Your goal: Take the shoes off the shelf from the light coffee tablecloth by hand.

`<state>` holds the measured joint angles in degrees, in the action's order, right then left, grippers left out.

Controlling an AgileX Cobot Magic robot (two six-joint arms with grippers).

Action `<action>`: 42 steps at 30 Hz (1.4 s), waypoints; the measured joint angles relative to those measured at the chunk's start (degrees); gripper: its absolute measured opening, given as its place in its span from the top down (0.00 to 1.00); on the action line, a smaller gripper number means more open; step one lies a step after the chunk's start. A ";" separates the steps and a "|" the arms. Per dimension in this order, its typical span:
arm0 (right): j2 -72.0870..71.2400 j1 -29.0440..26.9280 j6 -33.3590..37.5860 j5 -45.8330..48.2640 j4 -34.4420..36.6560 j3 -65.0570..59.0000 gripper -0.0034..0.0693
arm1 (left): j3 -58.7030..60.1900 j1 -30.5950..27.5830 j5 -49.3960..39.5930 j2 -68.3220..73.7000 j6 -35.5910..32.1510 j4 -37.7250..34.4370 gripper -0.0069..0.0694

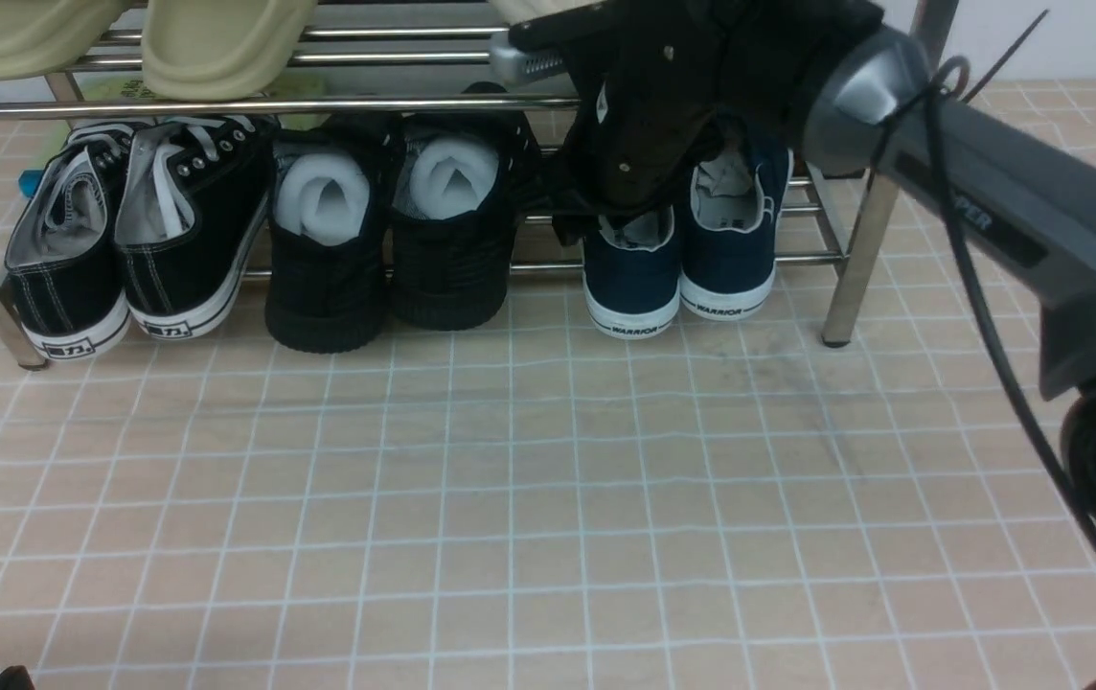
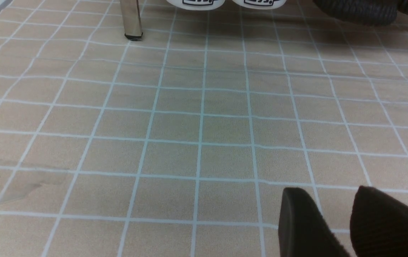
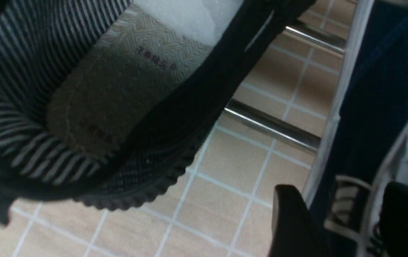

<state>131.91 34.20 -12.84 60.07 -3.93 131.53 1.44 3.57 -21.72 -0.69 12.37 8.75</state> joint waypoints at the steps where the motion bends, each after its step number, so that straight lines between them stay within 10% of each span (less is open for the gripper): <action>1: 0.35 0.00 0.00 -0.28 -0.05 0.00 0.48 | 0.00 0.00 0.00 -0.05 0.00 0.00 0.59; 8: 2.76 0.00 0.00 -0.98 -1.23 0.00 0.62 | 0.00 0.00 0.00 -0.05 0.00 0.00 0.59; 13: 2.18 0.00 0.00 0.89 -0.51 0.20 0.91 | 0.00 0.00 0.00 -0.05 0.00 0.00 0.59; 42: -25.26 4.35 2.85 12.61 15.06 -13.28 0.91 | 0.00 0.00 0.00 -0.05 0.00 0.00 0.59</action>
<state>106.65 38.55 -9.99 72.68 11.13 118.25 1.44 3.57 -21.72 -0.74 12.37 8.75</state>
